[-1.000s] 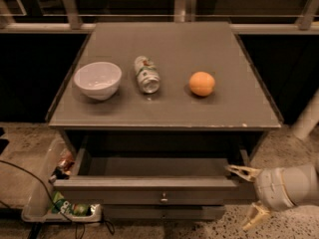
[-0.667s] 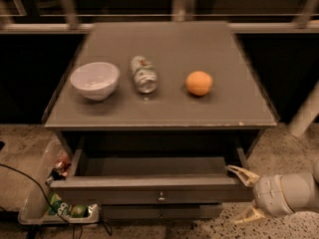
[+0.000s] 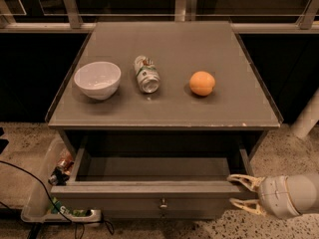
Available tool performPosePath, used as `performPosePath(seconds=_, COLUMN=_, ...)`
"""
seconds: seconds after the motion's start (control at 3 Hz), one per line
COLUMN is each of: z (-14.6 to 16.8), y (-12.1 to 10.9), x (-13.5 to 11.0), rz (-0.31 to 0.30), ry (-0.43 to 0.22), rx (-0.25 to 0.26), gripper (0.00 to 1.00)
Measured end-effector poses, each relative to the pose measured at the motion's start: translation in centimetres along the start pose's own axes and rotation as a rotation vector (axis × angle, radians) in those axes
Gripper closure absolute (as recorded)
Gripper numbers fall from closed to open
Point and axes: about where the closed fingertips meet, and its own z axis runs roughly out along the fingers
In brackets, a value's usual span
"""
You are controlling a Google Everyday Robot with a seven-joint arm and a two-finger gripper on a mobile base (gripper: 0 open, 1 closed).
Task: Open top drawer
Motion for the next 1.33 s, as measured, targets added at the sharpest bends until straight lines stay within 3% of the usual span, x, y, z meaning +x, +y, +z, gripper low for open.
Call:
performPosePath(seconds=0.33, z=-0.6, y=-0.4, x=-0.5, rz=0.0, ry=0.0, rx=0.0, gripper=0.96)
performPosePath(seconds=1.0, z=-1.3, y=0.6, x=-0.7, rz=0.002, ry=0.002, rx=0.004, gripper=1.0)
performPosePath(seconds=1.33, z=-1.3, y=0.4, x=-0.7, rz=0.002, ry=0.002, rx=0.004, gripper=0.93)
